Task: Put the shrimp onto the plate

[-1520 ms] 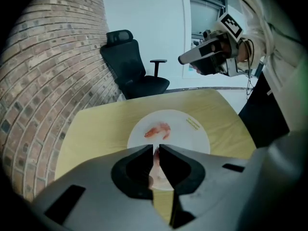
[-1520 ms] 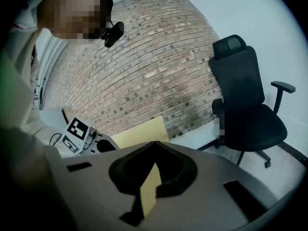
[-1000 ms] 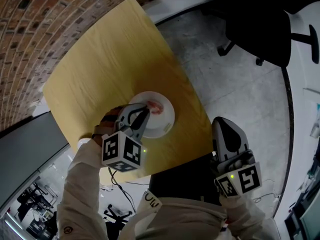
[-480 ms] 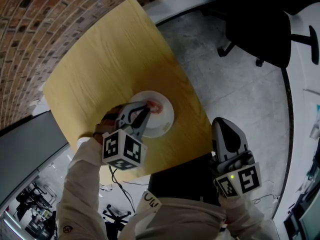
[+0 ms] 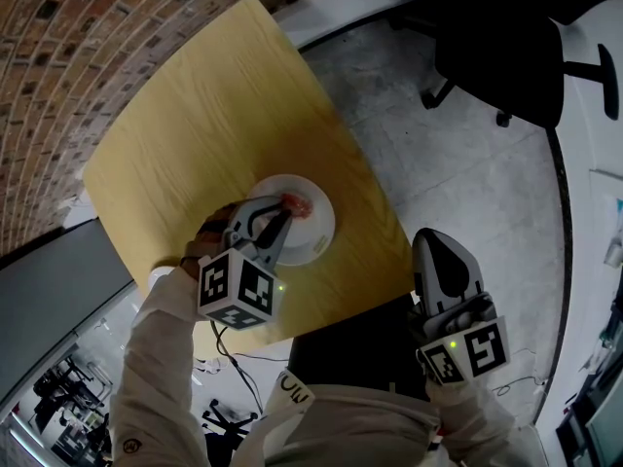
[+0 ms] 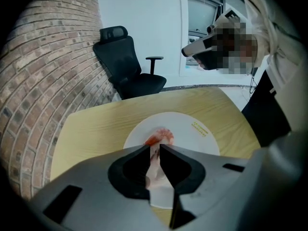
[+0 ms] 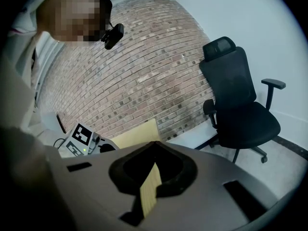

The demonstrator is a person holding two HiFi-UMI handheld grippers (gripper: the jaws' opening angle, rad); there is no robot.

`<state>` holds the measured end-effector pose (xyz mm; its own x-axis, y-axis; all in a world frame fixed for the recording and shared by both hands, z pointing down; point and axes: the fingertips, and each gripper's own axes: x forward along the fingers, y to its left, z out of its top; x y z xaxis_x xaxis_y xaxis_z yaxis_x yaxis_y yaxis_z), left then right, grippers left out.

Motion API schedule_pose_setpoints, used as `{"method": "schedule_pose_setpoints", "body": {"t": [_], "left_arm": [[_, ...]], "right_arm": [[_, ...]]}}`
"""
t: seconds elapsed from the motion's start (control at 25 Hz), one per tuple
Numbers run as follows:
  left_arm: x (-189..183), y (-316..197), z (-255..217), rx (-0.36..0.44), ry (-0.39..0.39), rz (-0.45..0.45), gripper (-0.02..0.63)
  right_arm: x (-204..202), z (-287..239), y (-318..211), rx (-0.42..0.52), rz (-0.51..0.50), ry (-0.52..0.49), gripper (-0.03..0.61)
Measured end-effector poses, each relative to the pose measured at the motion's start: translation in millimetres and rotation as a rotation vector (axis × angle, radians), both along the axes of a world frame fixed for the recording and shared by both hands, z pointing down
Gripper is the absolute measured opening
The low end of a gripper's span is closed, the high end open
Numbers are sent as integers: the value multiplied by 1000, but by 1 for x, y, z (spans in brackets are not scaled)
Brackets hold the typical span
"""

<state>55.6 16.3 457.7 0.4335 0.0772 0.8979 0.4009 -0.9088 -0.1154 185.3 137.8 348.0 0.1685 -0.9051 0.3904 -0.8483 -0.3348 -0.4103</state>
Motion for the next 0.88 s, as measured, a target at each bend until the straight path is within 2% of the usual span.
{"method": "schedule_pose_setpoints", "body": {"t": [0.36, 0.52, 0.88], "left_arm": [[-8, 6, -15, 8, 26, -15, 51], [-20, 4, -22, 24, 39, -49, 52], [-75, -5, -39, 53, 39, -159, 87]], "right_arm": [[-8, -7, -1, 13, -28, 3, 25], [-19, -10, -5, 19, -61, 7, 24], [-55, -19, -24, 37, -163, 20, 25]]}}
